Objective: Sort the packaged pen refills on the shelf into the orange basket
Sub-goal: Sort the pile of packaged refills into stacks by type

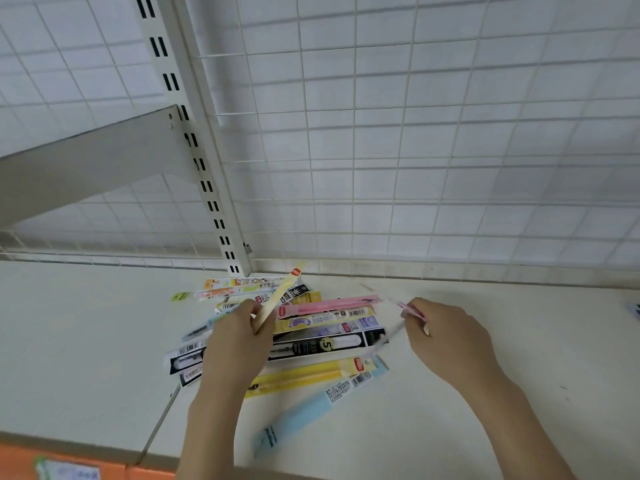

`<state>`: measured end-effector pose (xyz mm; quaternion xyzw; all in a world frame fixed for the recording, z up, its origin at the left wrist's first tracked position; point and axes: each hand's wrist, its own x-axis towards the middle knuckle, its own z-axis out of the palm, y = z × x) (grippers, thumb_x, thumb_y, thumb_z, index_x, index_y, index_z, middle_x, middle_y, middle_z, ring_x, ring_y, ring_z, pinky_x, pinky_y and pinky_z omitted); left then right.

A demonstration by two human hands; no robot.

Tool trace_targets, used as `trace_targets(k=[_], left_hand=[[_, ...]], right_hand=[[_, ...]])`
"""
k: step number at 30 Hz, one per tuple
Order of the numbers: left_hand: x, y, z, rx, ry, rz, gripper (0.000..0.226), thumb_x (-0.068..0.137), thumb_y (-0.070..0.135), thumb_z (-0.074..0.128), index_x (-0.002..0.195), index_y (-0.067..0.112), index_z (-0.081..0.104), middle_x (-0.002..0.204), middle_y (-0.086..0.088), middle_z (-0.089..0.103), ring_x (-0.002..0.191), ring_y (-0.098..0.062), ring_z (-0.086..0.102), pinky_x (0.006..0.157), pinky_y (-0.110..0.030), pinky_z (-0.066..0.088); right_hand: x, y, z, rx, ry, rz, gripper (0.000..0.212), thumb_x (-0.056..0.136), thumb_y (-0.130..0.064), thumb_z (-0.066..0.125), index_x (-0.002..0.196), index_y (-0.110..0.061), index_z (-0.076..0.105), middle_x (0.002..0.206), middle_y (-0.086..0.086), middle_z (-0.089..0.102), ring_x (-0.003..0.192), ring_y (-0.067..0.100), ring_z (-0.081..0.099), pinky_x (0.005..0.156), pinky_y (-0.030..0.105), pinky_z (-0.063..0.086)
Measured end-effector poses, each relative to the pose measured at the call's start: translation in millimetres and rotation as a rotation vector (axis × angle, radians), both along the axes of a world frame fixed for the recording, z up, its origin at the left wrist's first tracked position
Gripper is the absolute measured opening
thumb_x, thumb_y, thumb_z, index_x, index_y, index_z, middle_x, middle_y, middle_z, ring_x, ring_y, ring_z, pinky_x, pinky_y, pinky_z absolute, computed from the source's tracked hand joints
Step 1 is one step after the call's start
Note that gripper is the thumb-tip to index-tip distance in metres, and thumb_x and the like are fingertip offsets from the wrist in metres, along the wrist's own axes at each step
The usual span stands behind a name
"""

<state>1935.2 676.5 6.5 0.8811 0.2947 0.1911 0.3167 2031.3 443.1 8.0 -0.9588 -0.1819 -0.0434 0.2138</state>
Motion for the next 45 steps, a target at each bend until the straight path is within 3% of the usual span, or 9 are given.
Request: trace_targets(k=[5,13,18,21,28,33,36,40,45], left_hand=[[10.6,-14.4,-3.5,0.015,0.09,-0.118,0.016,0.09,0.033,0.056,0.077,0.024,0.051,0.06,0.007,0.052,0.056,-0.017,0.049,0.053,-0.027,0.038],[26.3,-31.3,-4.2,0.155,0.302,-0.249,0.041,0.088,0.039,0.057,0.127,0.035,0.049,0.109,0.001,0.065,0.099,-0.023,0.06,0.085,-0.037,0.052],[33.0,-34.4,-6.5,0.239,0.371,-0.232,0.028,0.093,0.037,0.049,0.115,0.027,0.063,0.096,-0.002,0.067,0.088,-0.023,0.063,0.075,-0.033,0.052],[33.9,-32.6,-4.9,0.264,0.37,-0.216,0.025,0.093,0.036,0.049,0.107,0.024,0.066,0.093,-0.003,0.067,0.086,-0.024,0.063,0.073,-0.033,0.052],[23.5,-21.4,9.8,0.298,0.21,-0.156,0.026,0.092,0.029,0.051,0.068,0.021,0.044,0.058,0.004,0.044,0.064,-0.024,0.046,0.055,-0.028,0.037],[9.5,-11.3,26.1,0.098,-0.017,-0.126,0.015,0.089,0.022,0.055,0.079,0.015,0.064,0.068,-0.007,0.07,0.066,-0.029,0.063,0.06,-0.036,0.052],[-1.4,-9.1,37.3,-0.034,-0.172,-0.089,0.025,0.091,0.026,0.055,0.075,0.013,0.07,0.066,-0.001,0.07,0.059,-0.013,0.058,0.054,-0.011,0.041],[-13.1,-4.0,46.3,-0.172,-0.285,-0.021,0.034,0.085,0.035,0.062,0.057,0.017,0.06,0.042,0.003,0.043,0.042,-0.01,0.038,0.042,-0.013,0.031],[-28.2,8.6,43.6,-0.213,-0.262,0.019,0.022,0.076,0.017,0.074,0.089,0.029,0.061,0.085,0.007,0.064,0.057,-0.014,0.05,0.05,-0.013,0.041]], right_hand=[[-3.8,-8.3,0.0,0.076,0.002,0.007,0.027,0.089,-0.047,0.047,0.076,-0.023,0.046,0.07,-0.007,0.059,0.067,0.017,0.053,0.058,0.026,0.041],[0.3,-11.0,-1.8,0.021,0.046,0.019,0.021,0.095,-0.024,0.042,0.115,-0.023,0.041,0.103,-0.004,0.061,0.089,0.025,0.058,0.064,0.03,0.042],[3.7,-6.3,-3.2,0.04,0.077,0.021,0.046,0.098,-0.025,0.037,0.141,-0.025,0.019,0.101,-0.001,0.066,0.084,0.025,0.059,0.067,0.032,0.044],[7.8,-5.6,-3.9,-0.027,0.121,0.027,0.033,0.098,-0.022,0.035,0.131,-0.022,0.038,0.101,-0.001,0.066,0.092,0.026,0.061,0.074,0.034,0.049],[10.1,2.5,6.4,0.069,0.151,0.044,0.018,0.098,-0.017,0.033,0.113,-0.019,0.042,0.09,0.005,0.062,0.079,0.03,0.062,0.069,0.039,0.05],[18.7,13.7,10.9,0.033,0.079,0.071,0.018,0.099,-0.02,0.031,0.115,-0.019,0.04,0.074,0.001,0.054,0.061,0.022,0.051,0.051,0.032,0.038],[22.0,24.2,12.8,0.018,0.058,0.092,0.02,0.1,-0.026,0.031,0.111,-0.018,0.046,0.067,-0.002,0.049,0.056,0.017,0.045,0.046,0.027,0.03],[24.4,40.9,9.2,-0.004,0.08,0.141,0.019,0.097,-0.03,0.042,0.107,-0.017,0.052,0.076,-0.002,0.055,0.067,0.02,0.053,0.048,0.024,0.033],[26.4,63.5,1.6,-0.042,0.094,0.176,0.019,0.094,-0.023,0.042,0.102,-0.014,0.058,0.081,0.003,0.059,0.075,0.027,0.059,0.056,0.031,0.039]])
